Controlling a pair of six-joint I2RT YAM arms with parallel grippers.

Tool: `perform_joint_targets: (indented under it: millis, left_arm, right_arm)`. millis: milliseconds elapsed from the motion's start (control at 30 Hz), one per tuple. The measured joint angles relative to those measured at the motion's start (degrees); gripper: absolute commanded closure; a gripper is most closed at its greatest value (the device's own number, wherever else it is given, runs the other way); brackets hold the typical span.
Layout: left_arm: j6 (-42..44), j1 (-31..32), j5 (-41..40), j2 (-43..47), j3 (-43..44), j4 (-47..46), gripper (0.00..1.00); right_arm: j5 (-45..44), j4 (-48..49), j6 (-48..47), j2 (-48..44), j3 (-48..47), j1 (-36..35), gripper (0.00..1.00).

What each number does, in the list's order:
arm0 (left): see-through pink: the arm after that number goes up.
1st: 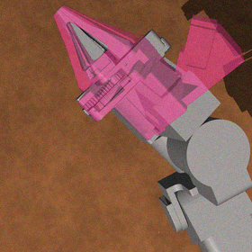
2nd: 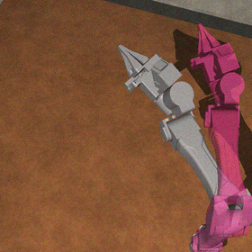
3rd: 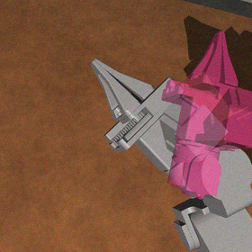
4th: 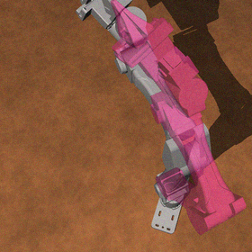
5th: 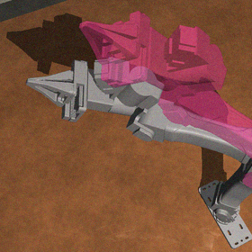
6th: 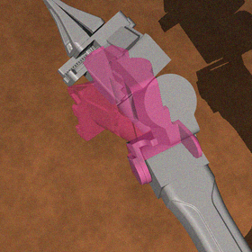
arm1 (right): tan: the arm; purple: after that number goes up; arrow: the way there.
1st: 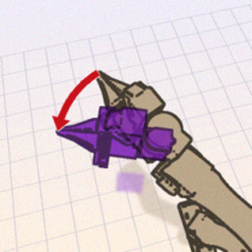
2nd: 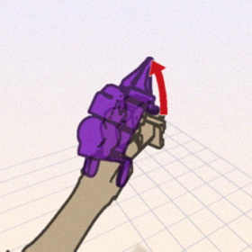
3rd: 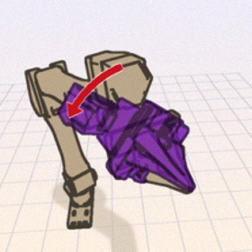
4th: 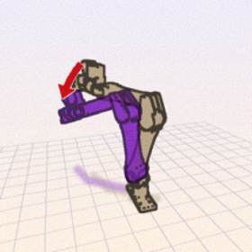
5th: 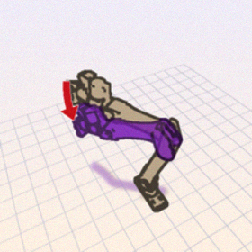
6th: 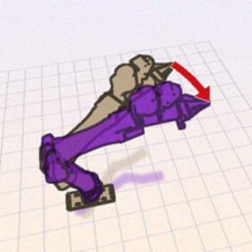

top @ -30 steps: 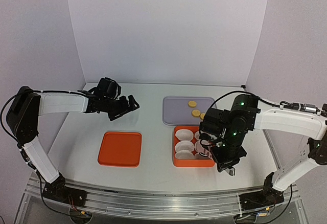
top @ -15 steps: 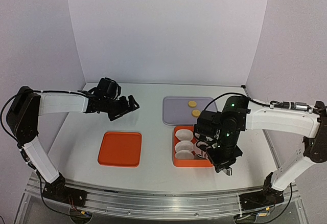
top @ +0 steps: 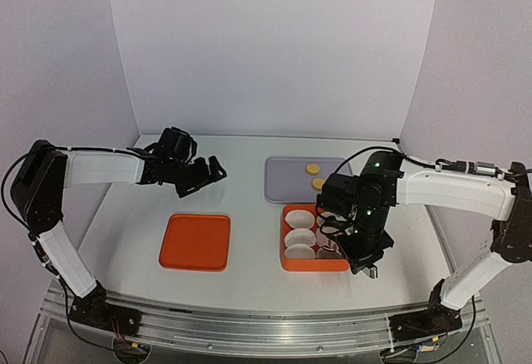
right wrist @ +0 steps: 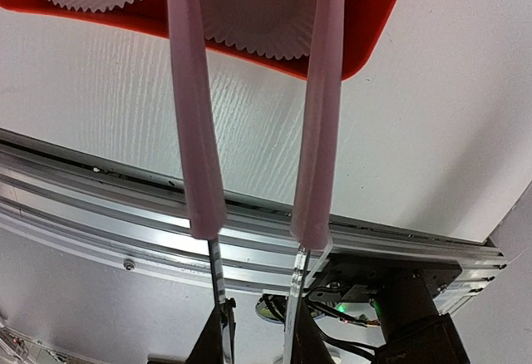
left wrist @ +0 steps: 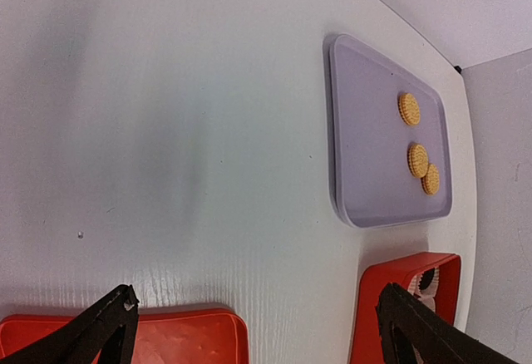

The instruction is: Pack the cookies

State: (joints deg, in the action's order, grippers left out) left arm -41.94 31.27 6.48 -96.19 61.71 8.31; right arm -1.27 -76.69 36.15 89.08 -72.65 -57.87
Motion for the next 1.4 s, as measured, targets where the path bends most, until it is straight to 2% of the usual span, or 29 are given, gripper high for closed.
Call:
perform_joint_targets:
  millis: [467, 833, 1400]
  left_arm:
    - [-0.02, 0.0, -0.02, -0.71, 0.0, 0.0, 0.0]
    - [-0.02, 0.0, 0.02, -1.93, 0.07, 0.02, 0.0]
    - [-0.02, -0.09, 0.0, -2.49, 0.09, 0.07, 0.0]
  right_arm:
    - [2.71, 0.13, -3.13, -0.81, -2.14, 0.06, 1.0]
    - [4.65, 0.11, -4.76, -1.9, 1.94, 1.89, 1.0]
    - [5.94, 0.13, -9.13, -1.95, 2.55, 4.7, 0.99]
